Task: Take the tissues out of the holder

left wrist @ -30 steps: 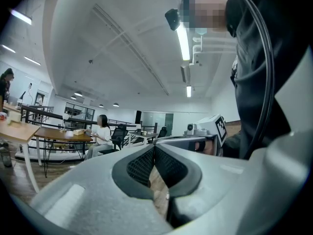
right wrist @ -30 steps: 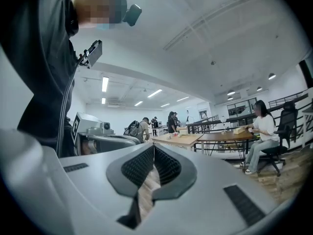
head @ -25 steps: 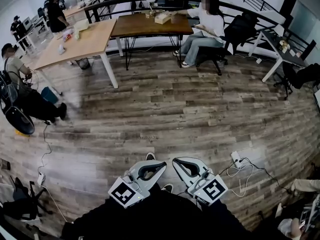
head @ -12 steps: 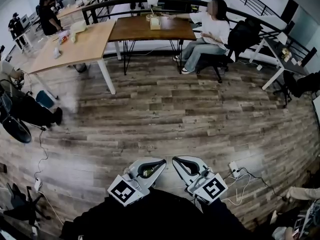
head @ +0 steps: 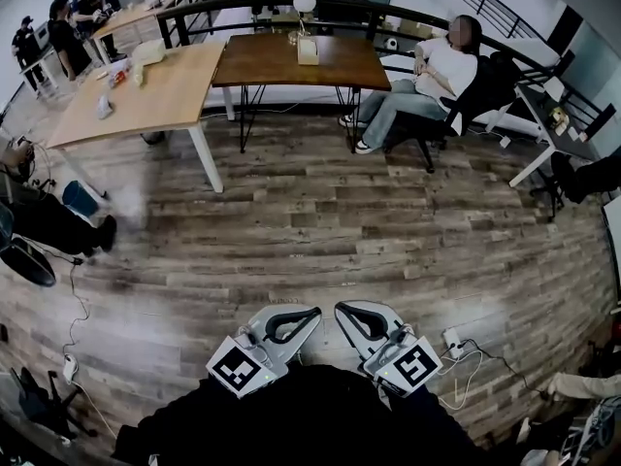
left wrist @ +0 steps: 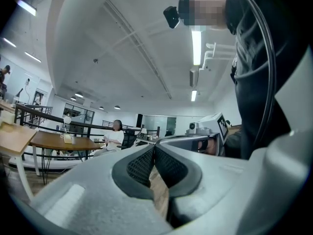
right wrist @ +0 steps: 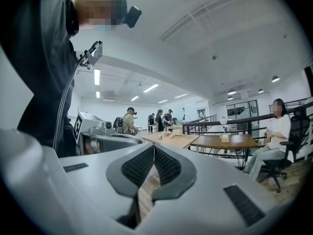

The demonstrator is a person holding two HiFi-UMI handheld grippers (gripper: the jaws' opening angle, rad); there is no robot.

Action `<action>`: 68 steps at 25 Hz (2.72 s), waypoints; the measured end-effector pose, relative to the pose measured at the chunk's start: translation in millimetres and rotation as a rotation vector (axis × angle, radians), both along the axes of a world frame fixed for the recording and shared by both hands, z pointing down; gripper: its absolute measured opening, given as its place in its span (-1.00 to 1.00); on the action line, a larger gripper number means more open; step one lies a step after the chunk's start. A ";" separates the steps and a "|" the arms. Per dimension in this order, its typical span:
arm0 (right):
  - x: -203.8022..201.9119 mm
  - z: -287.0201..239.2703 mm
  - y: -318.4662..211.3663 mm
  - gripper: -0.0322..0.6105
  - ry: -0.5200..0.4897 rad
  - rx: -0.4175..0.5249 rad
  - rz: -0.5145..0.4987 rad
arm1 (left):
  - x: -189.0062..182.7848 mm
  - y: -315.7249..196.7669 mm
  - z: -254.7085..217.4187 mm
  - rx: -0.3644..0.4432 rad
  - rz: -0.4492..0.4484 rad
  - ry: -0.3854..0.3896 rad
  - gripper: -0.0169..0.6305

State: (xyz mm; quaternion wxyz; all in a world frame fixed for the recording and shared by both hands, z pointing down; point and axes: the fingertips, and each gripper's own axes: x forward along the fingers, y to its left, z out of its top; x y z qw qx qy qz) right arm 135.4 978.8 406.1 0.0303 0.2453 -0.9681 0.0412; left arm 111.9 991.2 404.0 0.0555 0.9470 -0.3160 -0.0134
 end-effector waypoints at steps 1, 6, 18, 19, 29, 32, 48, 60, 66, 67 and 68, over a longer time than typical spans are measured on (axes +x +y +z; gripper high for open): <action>-4.7 -0.3 -5.5 -0.89 -0.006 0.002 -0.001 | -4.9 -6.4 0.6 -0.001 0.000 -0.001 -0.92; -25.7 1.3 -38.4 -0.89 -0.002 0.000 -0.009 | -27.6 -42.5 3.9 -0.007 -0.013 -0.001 -0.92; -28.6 6.8 -130.7 -0.89 -0.014 -0.009 -0.057 | -28.9 -131.3 10.1 -0.025 -0.060 -0.006 -0.92; -26.7 6.6 -141.1 -0.89 -0.016 -0.006 -0.065 | -26.6 -141.1 10.2 -0.024 -0.068 -0.008 -0.92; 4.0 -4.3 -249.1 -0.89 -0.019 0.016 -0.145 | 5.2 -250.4 -1.6 -0.016 -0.150 -0.020 -0.92; 16.8 -8.0 -277.4 -0.89 -0.022 0.018 -0.161 | 18.6 -278.4 -5.0 -0.021 -0.171 -0.020 -0.92; 72.9 -8.1 -403.1 -0.89 -0.048 0.015 -0.210 | 72.9 -407.1 -5.7 -0.024 -0.234 -0.041 -0.92; 64.6 0.0 -453.7 -0.89 -0.038 0.005 -0.217 | 63.7 -456.0 1.8 -0.035 -0.234 -0.043 -0.92; 44.8 -2.7 -494.7 -0.89 -0.026 0.021 -0.196 | 46.0 -497.8 2.7 -0.024 -0.210 -0.028 -0.92; 40.3 -3.0 -502.9 -0.89 -0.022 0.020 -0.193 | 41.4 -506.3 2.5 -0.021 -0.207 -0.026 -0.92; 35.7 -2.6 -511.2 -0.89 -0.016 0.018 -0.189 | 36.8 -514.9 2.3 -0.018 -0.203 -0.025 -0.92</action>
